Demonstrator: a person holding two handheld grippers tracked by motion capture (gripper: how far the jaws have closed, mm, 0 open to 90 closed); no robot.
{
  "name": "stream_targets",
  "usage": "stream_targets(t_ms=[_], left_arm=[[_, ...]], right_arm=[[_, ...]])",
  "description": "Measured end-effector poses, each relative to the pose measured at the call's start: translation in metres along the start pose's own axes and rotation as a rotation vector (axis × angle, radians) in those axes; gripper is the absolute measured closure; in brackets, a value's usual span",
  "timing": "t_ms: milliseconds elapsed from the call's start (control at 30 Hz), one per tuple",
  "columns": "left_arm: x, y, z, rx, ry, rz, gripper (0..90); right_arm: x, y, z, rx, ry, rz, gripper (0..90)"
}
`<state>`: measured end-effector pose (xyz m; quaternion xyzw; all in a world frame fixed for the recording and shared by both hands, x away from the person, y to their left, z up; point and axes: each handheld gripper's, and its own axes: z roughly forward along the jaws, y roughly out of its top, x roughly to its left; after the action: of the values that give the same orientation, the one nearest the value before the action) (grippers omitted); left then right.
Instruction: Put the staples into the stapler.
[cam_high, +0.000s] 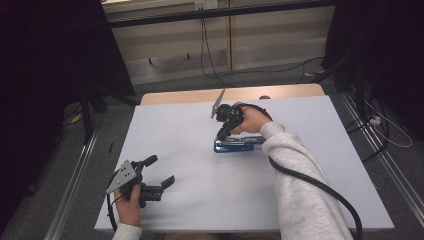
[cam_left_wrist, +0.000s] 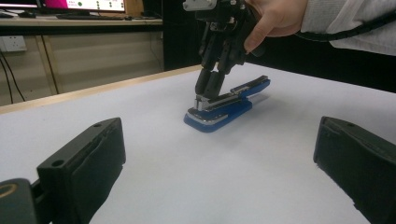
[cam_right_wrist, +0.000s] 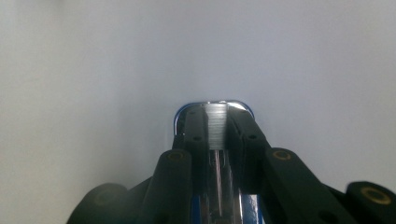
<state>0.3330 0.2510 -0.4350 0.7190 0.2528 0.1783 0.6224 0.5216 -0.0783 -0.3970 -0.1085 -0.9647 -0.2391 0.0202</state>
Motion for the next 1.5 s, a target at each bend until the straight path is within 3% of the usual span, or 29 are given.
stream_targets(t_ms=[333,400,667,1000,1500], left_arm=[[0.0,0.0,0.0,0.002,-0.001,-0.001,2.2],[0.0,0.0,0.0,0.001,0.0,-0.001,2.2],[0.0,0.0,0.0,0.002,0.002,0.0,2.2],[0.001,-0.001,0.002,0.003,0.0,-0.004,2.2],[0.0,-0.001,0.009,0.029,-0.015,-0.004,2.1]], right_arm=[[0.001,0.002,0.001,0.01,-0.004,0.005,77.6],[0.0,0.001,0.001,-0.001,-0.009,0.01,72.8],[0.001,-0.003,-0.002,-0.021,-0.005,0.021,69.3],[0.004,-0.018,-0.016,-0.105,-0.034,0.078,52.3],[0.008,-0.045,-0.027,-0.158,-0.087,0.136,24.7]])
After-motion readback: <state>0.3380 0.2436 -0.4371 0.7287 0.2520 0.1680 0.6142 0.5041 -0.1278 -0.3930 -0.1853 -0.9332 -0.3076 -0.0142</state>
